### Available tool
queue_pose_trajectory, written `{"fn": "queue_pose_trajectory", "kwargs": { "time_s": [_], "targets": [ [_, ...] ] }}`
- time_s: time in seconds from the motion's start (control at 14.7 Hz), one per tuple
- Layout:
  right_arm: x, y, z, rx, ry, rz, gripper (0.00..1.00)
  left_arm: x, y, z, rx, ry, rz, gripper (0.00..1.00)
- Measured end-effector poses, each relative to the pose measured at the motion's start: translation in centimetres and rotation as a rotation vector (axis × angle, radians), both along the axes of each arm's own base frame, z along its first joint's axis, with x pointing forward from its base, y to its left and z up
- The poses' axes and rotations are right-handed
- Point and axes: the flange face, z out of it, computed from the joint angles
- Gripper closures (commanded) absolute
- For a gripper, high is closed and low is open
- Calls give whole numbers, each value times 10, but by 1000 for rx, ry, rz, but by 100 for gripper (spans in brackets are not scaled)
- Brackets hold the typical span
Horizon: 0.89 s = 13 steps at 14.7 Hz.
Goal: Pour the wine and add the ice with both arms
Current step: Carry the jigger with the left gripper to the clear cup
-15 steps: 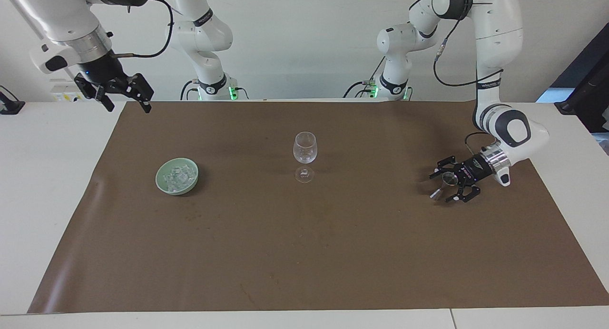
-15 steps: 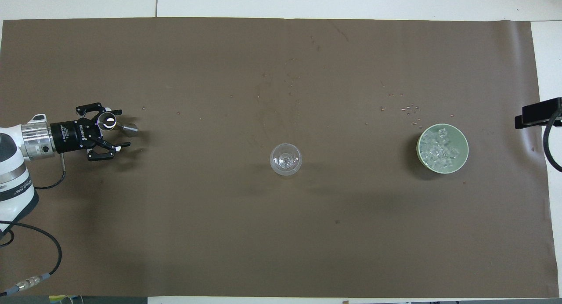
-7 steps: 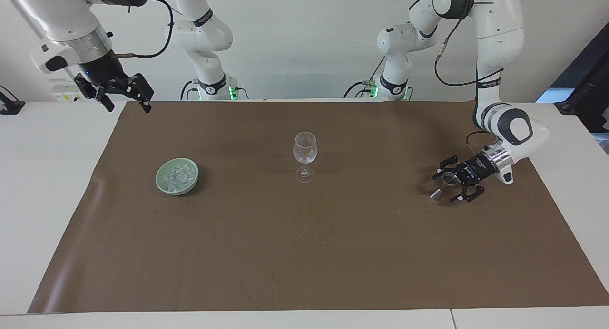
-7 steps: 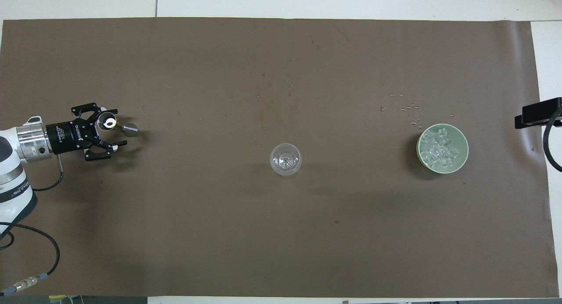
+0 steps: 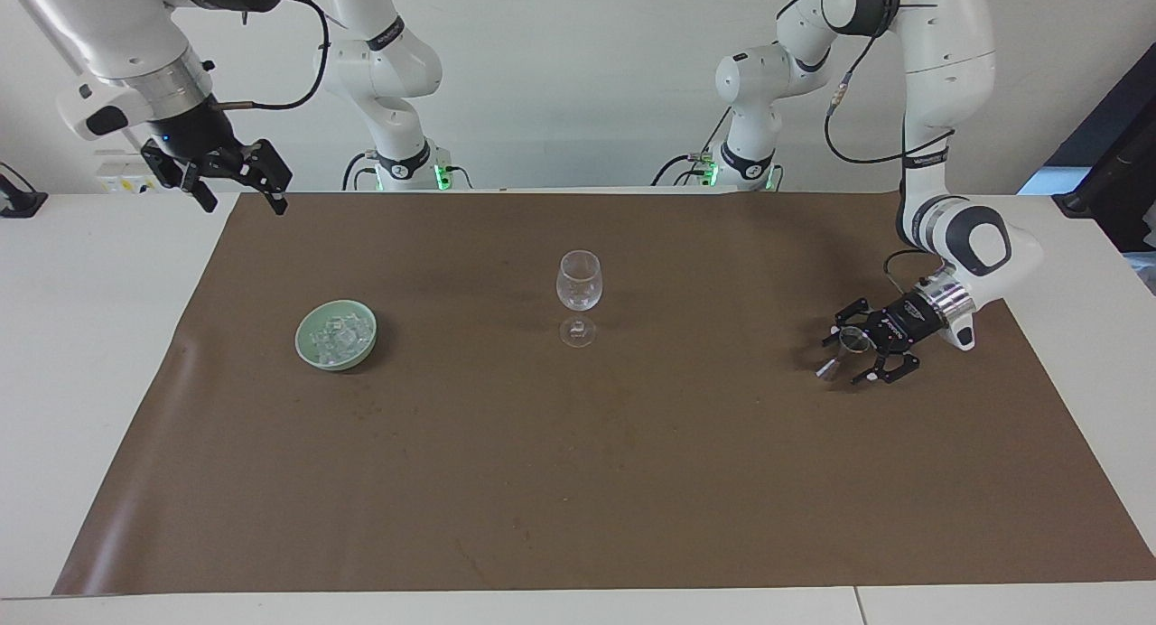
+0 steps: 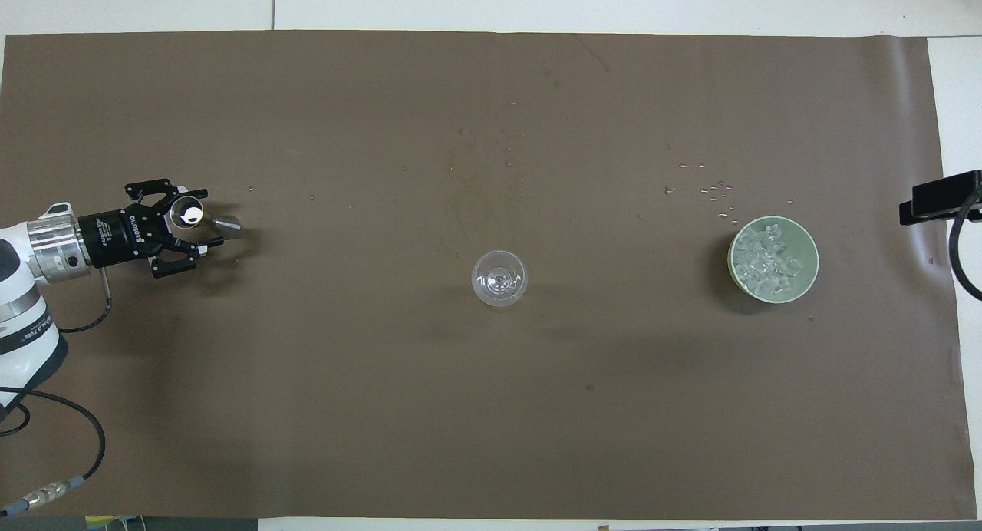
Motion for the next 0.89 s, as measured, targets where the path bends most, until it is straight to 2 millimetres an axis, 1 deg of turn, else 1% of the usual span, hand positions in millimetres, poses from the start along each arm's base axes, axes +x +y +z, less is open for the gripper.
{"fn": "queue_pose_trajectory", "kwargs": {
  "time_s": [0.07,0.41,0.61,0.75,0.89],
  "targets": [
    [0,0,0,0,0,0,0,0,0,0,-1,-1,1,100],
    [0,0,0,0,0,0,0,0,1,4,-12,-7,1,100],
    [0,0,0,0,0,0,0,-3,2,11,-54,-10,-18,100],
    [0,0,0,0,0,0,0,-5,-1,22,-89,-22,-42,100],
    [0,0,0,0,0,0,0,-6,-10,46,-125,-47,-82,100]
  ]
}}
